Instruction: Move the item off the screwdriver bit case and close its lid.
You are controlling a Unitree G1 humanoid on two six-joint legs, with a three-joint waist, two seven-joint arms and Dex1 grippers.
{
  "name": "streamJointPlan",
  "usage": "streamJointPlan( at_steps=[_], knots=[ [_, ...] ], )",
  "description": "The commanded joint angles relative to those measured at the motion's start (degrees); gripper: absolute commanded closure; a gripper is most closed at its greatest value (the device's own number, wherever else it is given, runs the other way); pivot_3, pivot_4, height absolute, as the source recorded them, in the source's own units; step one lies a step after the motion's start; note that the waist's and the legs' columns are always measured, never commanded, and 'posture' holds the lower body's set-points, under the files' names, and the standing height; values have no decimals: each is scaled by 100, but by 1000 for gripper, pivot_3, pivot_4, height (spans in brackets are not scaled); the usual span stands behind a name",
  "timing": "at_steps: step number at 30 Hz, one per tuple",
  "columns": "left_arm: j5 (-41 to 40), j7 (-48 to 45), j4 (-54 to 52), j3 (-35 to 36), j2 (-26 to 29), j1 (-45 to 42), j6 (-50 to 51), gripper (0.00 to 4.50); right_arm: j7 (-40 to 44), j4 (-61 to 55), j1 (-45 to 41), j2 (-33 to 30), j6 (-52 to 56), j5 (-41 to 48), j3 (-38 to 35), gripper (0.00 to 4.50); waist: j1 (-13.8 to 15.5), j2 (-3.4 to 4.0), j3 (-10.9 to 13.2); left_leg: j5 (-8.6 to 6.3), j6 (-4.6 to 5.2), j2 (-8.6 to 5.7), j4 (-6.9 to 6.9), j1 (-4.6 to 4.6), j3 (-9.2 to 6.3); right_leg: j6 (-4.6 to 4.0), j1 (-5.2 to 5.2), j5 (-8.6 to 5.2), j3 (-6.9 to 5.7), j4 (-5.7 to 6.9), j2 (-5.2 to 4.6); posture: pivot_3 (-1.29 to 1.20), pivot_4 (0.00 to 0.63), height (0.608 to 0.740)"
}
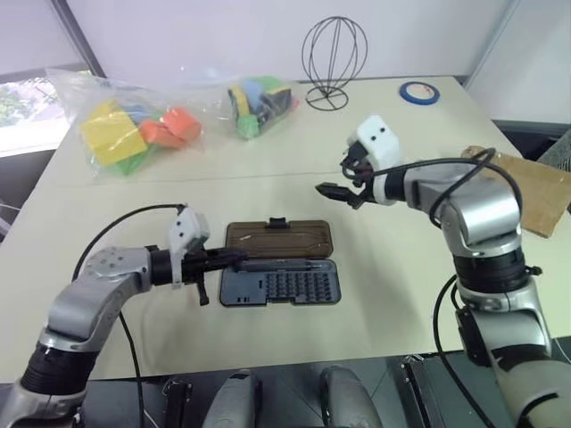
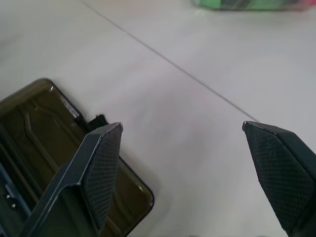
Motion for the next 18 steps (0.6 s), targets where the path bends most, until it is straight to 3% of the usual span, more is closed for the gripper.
streamJointPlan(
  at_steps=[1, 7, 12, 18],
  knots=[
    [178, -352, 23, -234, 169, 105, -276, 4500, -28, -235, 21, -50, -152, 63, 110, 458, -2, 0, 0, 0, 0, 0, 0, -1, 1, 0, -1, 0, 0, 0, 0, 0, 150, 740],
    [695, -666, 602, -623, 265, 100, -821, 4500, -57, 355, -181, -97, -372, -132, 471, 458, -4, 0, 0, 0, 1, 0, 0, -1, 2, 0, -2, 0, -1, 0, 1, 0, 150, 740],
    [1005, -688, 996, -780, 152, -12, -1281, 4500, 595, 1039, -552, -347, -1184, -358, 1162, 458, -1, 1, 0, 0, 1, -1, 0, -1, 3, 0, -2, 0, -1, 1, 0, 0, 150, 740],
    [1066, -610, 1201, -766, 28, -71, -1455, 4500, 1444, 2216, -922, -163, -2160, -522, 1659, 458, -13, 0, -1, 0, 1, -1, 6, -1, 3, 0, 0, 0, -3, 4, 1, 0, 150, 740]
  ],
)
